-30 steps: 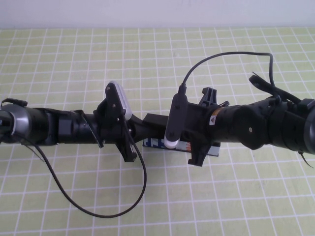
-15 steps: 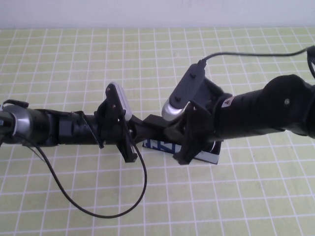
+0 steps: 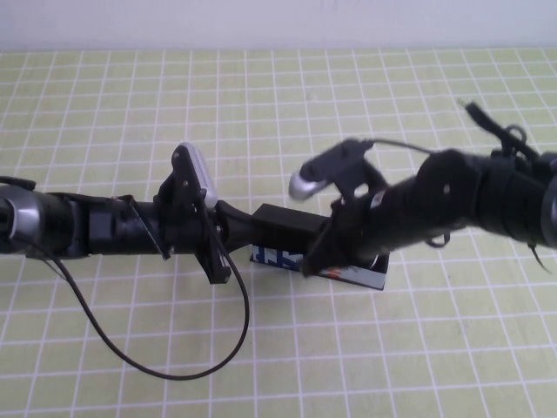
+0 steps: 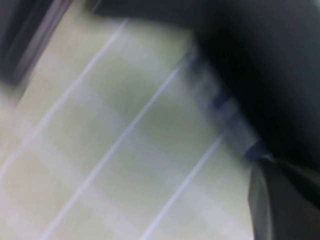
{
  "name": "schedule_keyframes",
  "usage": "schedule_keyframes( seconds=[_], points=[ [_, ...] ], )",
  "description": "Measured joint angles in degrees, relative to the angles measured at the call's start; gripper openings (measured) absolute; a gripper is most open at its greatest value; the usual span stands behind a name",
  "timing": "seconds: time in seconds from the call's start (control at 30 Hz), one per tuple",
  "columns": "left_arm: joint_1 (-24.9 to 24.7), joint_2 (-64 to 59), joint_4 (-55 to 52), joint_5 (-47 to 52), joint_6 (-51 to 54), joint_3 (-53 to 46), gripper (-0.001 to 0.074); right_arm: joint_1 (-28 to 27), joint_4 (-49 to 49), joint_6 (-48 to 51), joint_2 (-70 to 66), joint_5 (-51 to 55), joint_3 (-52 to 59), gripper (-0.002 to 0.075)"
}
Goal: Take glasses out of glasses case
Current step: Pick up the glasses from the glasses case
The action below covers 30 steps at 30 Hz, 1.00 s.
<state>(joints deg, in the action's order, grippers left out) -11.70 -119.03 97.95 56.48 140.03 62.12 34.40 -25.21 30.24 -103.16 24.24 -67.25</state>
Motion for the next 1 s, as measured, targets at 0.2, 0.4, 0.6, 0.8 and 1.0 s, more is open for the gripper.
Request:
schedule_keyframes(
  seconds=[0.2,0.4,0.6,0.8,1.0],
  points=[
    [0.37,0.0,0.0,0.31,-0.55,0.0,-0.0004,-4.93,0.08,-2.75,-5.34,3.46,-11.58,-0.0016],
    [0.37,0.0,0.0,0.31,-0.65,0.0,-0.0004,-8.05,0.19,-5.92,-12.14,9.47,-21.89,-0.0016],
    [0.37,0.0,-0.08,0.44,-0.65,0.0,-0.0004,-10.4,0.31,-8.65,-18.93,17.06,-28.94,-0.0017],
    [0.37,0.0,-0.14,0.71,-0.65,0.0,-0.0004,-11.17,0.55,-10.04,-21.59,18.15,-30.71,-0.0017],
    [0.37,0.0,-0.14,1.43,-0.73,0.0,-0.0004,-11.17,2.07,-10.07,-20.54,21.66,-31.78,-0.0017]
  ],
)
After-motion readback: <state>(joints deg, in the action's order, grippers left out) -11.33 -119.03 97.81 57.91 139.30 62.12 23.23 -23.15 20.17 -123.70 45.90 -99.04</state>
